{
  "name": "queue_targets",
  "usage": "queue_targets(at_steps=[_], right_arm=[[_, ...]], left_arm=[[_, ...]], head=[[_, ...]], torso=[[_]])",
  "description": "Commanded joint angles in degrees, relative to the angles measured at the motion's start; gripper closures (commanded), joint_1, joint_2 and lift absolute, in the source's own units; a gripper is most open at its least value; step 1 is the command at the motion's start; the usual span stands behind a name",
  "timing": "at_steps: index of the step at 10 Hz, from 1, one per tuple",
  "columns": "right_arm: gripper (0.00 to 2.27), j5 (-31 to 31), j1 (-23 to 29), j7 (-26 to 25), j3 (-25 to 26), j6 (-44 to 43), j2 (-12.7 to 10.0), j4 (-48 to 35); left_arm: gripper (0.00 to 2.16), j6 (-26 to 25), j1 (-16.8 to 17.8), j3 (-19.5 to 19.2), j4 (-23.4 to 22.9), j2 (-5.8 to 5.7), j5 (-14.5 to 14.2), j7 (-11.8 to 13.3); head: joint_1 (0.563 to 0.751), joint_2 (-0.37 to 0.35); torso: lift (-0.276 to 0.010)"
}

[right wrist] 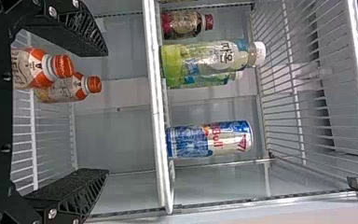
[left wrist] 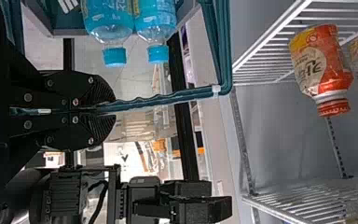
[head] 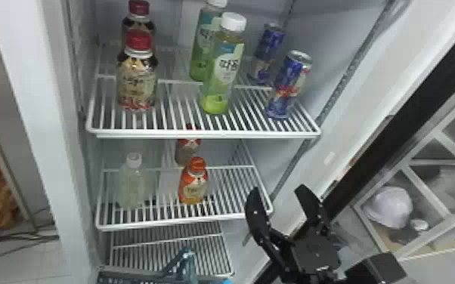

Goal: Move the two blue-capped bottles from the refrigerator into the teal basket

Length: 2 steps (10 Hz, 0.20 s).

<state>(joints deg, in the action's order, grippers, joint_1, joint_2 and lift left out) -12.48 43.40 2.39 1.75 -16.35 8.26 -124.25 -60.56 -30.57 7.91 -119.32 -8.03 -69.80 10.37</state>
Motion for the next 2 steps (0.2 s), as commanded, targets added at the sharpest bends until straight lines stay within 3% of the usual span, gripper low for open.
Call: queue_targets(at_steps=[1, 2], right_arm=[[0.13, 0.00, 0.19, -0.11, 0.00, -0.10, 0.00, -0.14], [0.13, 0.00, 0.19, -0.11, 0.00, -0.10, 0.09, -0.14]], left_arm=[[1.11, 0.10, -0.23, 0.00, 0.00, 0.03, 0.01, 0.01], [1.11, 0.10, -0.23, 0.00, 0.00, 0.03, 0.01, 0.01]], head=[[0.695, -0.350], [0.695, -0.350]], torso=[[-0.136], [-0.136]])
